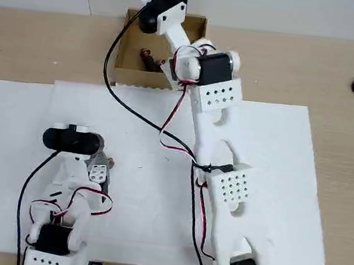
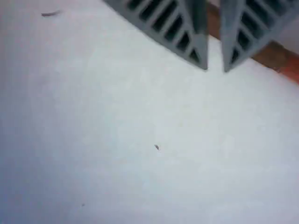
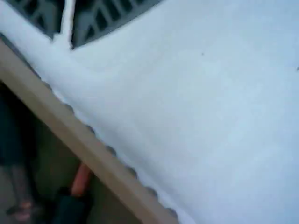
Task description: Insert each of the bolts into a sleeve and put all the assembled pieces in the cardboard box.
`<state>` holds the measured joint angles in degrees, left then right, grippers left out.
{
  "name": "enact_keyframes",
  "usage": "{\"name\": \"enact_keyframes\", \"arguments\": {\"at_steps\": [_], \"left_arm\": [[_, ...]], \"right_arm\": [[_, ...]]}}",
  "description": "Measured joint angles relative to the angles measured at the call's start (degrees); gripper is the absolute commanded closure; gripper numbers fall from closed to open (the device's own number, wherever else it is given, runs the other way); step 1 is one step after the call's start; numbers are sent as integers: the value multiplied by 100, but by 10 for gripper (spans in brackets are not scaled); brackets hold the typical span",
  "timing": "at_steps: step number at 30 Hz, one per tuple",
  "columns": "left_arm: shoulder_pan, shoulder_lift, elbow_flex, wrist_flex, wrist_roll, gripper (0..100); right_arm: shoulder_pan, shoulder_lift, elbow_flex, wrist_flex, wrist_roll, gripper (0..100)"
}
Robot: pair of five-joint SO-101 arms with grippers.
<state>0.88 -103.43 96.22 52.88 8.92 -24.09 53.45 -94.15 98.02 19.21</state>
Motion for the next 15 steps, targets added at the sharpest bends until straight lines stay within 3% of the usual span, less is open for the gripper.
{"name": "enact_keyframes", "arguments": {"at_steps": [6,15], "left_arm": [[0,0,0,0,0,994],[0,0,0,0,0,994]], "right_arm": [[-44,-905,404,70,-229,995],[-149,-3226,3218,70,-580,994]]}}
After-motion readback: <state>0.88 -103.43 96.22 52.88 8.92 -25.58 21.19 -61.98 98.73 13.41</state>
